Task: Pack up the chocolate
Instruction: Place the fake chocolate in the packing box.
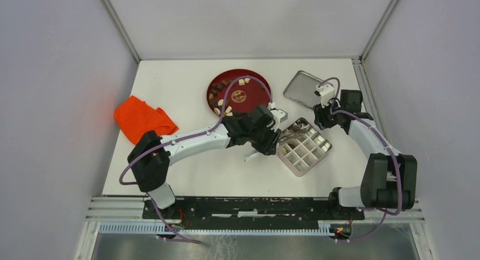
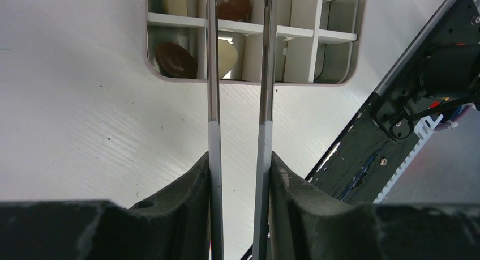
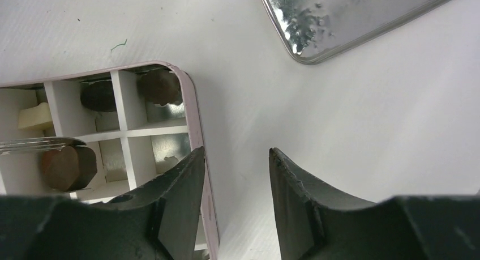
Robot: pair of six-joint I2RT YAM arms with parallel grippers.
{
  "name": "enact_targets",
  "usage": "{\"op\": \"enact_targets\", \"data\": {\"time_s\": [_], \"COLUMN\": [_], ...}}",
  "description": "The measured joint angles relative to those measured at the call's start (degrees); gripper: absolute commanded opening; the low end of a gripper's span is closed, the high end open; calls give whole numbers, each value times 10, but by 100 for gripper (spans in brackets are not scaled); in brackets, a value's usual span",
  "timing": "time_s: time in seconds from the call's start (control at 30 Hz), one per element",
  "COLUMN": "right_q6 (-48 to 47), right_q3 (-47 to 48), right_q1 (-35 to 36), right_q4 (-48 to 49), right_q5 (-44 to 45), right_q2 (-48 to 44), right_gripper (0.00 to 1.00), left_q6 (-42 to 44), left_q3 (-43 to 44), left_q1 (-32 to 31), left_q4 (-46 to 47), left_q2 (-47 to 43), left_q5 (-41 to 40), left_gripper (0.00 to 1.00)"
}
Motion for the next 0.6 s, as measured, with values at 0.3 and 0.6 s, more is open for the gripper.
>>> {"op": "enact_targets", "data": {"time_s": [0.3,0.6], "right_q6": [0,-1], "right_q3": [-1,-4], "right_q1": [-14,-23], "right_q4": [4,3], "right_q5": [0,-15], "right_q2": [-2,-4], "right_gripper": [51,51], "left_q6": [0,0], "left_q3": [15,24], "left_q1": [-3,-8], "left_q4": [-7,-25], "left_q2": [10,22], "left_q5": [-3,-5], "left_gripper": [4,20]}}
